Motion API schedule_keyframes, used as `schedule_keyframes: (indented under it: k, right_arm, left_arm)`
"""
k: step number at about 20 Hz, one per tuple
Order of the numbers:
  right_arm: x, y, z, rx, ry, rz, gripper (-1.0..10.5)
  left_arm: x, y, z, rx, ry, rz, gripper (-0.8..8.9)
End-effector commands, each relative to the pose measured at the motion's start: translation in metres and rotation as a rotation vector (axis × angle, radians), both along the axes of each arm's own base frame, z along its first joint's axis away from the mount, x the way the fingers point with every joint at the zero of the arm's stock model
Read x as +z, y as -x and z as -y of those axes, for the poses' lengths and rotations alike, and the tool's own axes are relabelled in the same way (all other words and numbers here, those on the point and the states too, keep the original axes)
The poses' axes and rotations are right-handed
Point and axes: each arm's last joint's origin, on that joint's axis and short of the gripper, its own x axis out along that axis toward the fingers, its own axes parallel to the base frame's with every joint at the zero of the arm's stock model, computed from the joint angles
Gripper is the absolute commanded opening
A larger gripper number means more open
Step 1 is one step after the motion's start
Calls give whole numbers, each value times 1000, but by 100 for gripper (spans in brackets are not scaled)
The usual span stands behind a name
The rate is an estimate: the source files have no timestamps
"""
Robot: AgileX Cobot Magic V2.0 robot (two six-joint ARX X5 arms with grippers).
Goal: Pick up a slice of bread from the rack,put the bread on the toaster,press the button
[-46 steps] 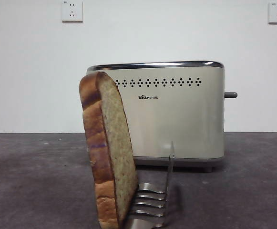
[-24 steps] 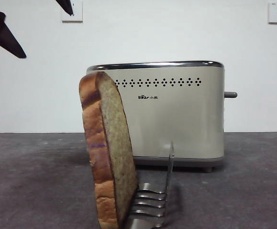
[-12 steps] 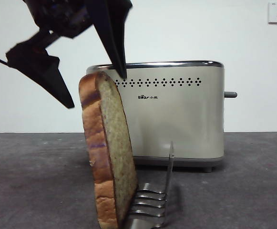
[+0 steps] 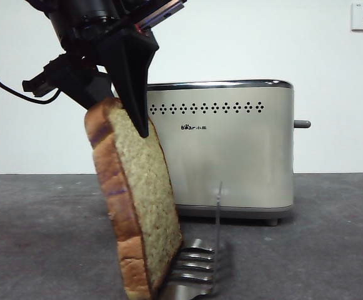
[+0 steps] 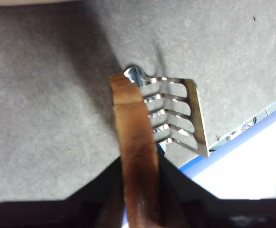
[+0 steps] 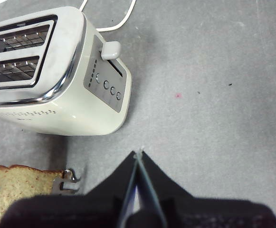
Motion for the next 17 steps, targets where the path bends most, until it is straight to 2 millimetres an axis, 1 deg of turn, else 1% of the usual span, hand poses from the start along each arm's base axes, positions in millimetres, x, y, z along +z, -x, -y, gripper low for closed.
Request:
schedule_keyframes:
  k: [1, 4, 7, 11, 13, 17]
  right_arm:
    - [1, 0, 0, 7, 9, 10, 1]
    - [0, -2, 0, 7, 10, 1, 1]
    - [-1, -5, 0, 7, 10, -11, 1]
    - [-2, -8, 0, 7, 10, -24, 1]
    - [-2, -8, 0, 7, 10, -24, 1]
    - [-2, -8, 0, 9, 12, -23, 1]
  left_arm:
    - [-1, 0, 2, 1, 3, -5, 57]
    - [3, 1, 3, -10, 26, -10, 57]
    - [16, 1, 6, -21, 51, 10, 57]
    - [48, 2, 6, -64, 63, 52, 57]
    - [66, 4, 3, -106, 43, 76, 57]
    - [108, 12, -5, -265, 4, 178, 58]
